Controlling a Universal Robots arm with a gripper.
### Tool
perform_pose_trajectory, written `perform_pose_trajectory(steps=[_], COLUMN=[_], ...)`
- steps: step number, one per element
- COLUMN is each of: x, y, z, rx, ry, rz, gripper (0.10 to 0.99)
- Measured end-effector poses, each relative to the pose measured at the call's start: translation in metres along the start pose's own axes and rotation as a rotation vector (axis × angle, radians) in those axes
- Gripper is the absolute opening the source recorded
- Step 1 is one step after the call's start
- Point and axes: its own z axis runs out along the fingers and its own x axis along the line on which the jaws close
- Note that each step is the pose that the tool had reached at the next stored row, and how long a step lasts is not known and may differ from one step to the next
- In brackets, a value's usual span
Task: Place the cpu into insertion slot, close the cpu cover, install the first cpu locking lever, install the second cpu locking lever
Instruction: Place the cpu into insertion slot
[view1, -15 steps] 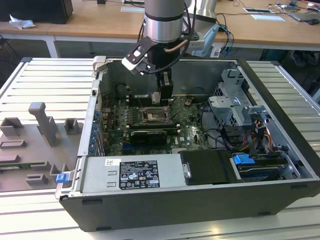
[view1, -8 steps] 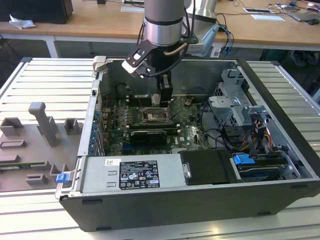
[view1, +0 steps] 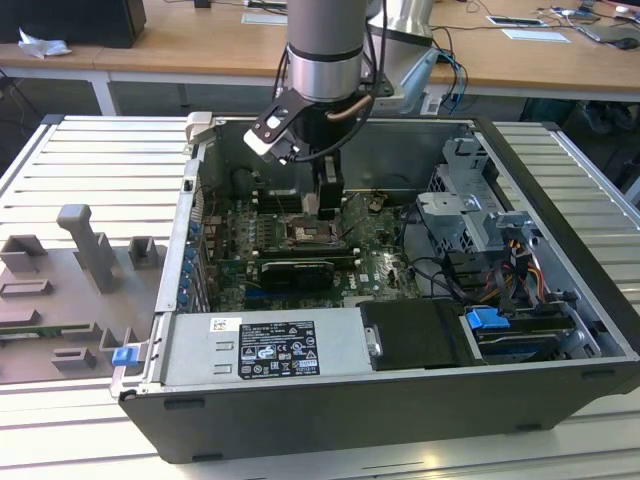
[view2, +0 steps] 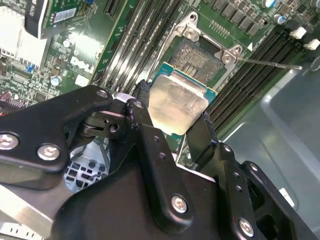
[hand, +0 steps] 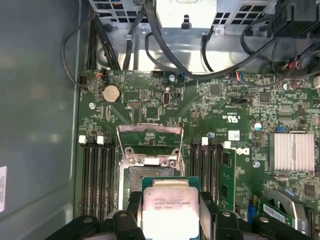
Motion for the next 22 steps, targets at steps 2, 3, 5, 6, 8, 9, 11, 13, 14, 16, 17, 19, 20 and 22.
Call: perform_pose_trajectory(steps=[2,3,5,6,8,9,11,13,14,16,17,19,20,22], x=[0.0004,0.0005,0.0005,0.0005,0.0004,0.0004,0.0004,0.0003,0.0003,0.0003,0.0003,0.0003,0.0003,0.0002], y=[-0.0011,-0.0018,-0.0033,-0.0037,-0.0045,-0.0046,-0.0051,-0.0055,-0.0056,-0.0058,-0.0059,-0.0061,-0.0061,-0.0063], z=[0.0067,0.0098,0.0136,0.0144,0.0159,0.0166,0.0183,0.0197,0.0201,0.0209,0.0213,0.0222,0.0228,0.0239], rx=[0.0,0.0,0.0,0.0,0.0,0.0,0.0,0.0,0.0,0.0,0.0,0.0,0.0,0.0], ry=[-0.0001,0.0001,0.0,0.0,0.0,0.0,0.0,0.0,0.0,0.0,0.0,0.0001,0.0,0.0], rz=[0.0,0.0,0.0,0.0,0.0,0.0,0.0,0.0,0.0,0.0,0.0,0.0,0.0,0.0], gripper=[0.541,0.541,0.541,0.541,0.541,0.541,0.541,0.541,0.541,0.541,0.541,0.541,0.541,0.541])
